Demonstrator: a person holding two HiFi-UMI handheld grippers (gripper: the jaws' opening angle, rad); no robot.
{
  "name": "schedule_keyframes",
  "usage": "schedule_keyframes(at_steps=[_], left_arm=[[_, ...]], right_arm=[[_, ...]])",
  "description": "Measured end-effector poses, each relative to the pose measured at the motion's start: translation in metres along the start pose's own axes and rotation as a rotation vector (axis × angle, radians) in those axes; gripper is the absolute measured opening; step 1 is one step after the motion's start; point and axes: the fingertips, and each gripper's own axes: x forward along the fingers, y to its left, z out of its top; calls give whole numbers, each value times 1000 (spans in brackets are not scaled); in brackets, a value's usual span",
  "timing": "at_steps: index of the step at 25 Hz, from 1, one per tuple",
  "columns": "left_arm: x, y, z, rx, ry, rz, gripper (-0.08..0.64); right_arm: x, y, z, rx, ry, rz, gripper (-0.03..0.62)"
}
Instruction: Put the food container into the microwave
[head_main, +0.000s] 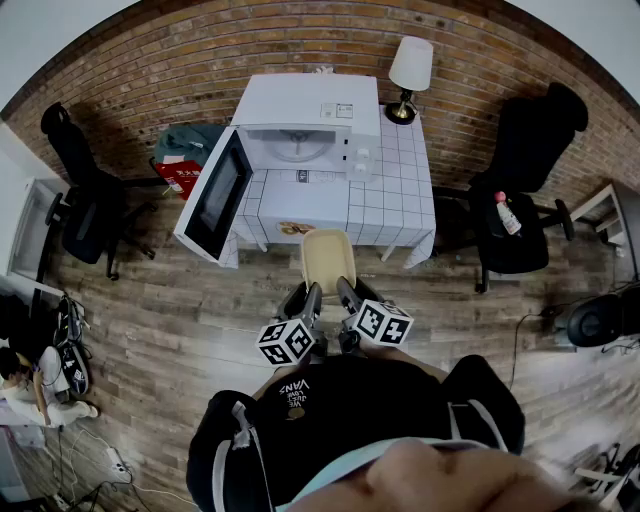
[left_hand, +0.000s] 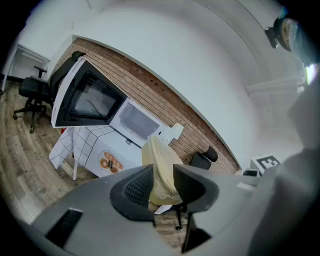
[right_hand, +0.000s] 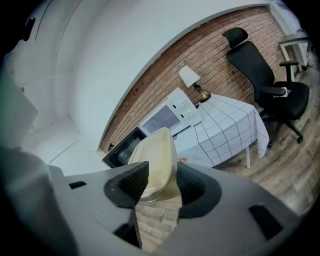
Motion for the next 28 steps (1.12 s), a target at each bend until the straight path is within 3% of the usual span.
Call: schedule_keyframes(at_steps=[15, 28], left_arm=[[-13, -5, 0, 22, -46, 8, 130], [5, 16, 18, 5, -24, -3, 130]], right_arm=[[-8, 7, -2, -3, -16, 62, 169], [21, 14, 3, 14, -4, 40, 169]])
